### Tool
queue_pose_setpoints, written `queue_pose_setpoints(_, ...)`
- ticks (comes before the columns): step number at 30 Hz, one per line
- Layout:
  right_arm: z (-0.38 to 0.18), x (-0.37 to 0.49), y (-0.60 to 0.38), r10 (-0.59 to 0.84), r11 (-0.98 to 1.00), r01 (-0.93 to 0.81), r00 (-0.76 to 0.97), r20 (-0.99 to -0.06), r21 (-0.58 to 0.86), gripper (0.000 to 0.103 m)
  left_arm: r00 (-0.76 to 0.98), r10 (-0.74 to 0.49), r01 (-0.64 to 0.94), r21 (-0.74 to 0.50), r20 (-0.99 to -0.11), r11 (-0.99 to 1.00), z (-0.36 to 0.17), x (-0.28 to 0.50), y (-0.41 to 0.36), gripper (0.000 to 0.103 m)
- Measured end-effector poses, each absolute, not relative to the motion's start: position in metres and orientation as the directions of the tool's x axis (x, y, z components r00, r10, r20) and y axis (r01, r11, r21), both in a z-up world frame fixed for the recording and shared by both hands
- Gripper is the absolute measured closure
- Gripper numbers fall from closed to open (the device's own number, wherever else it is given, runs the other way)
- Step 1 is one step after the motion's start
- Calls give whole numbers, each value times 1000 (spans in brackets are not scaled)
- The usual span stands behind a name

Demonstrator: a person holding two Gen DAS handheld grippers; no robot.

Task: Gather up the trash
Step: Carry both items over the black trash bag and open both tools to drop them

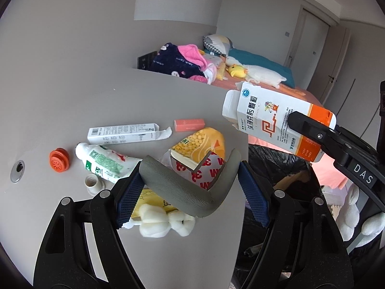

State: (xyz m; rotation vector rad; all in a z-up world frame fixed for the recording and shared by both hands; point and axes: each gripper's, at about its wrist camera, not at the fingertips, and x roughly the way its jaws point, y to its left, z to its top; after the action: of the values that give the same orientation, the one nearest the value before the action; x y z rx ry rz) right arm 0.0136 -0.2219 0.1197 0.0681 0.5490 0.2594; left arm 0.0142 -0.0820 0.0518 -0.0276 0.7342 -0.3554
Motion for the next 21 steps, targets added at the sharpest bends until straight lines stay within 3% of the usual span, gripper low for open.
queue_pose_setpoints(21, 117, -10, -301, 109, 988, -37, 852, -511, 150, 80, 588, -444, 478, -152, -676, 865, 42, 19, -169, 28)
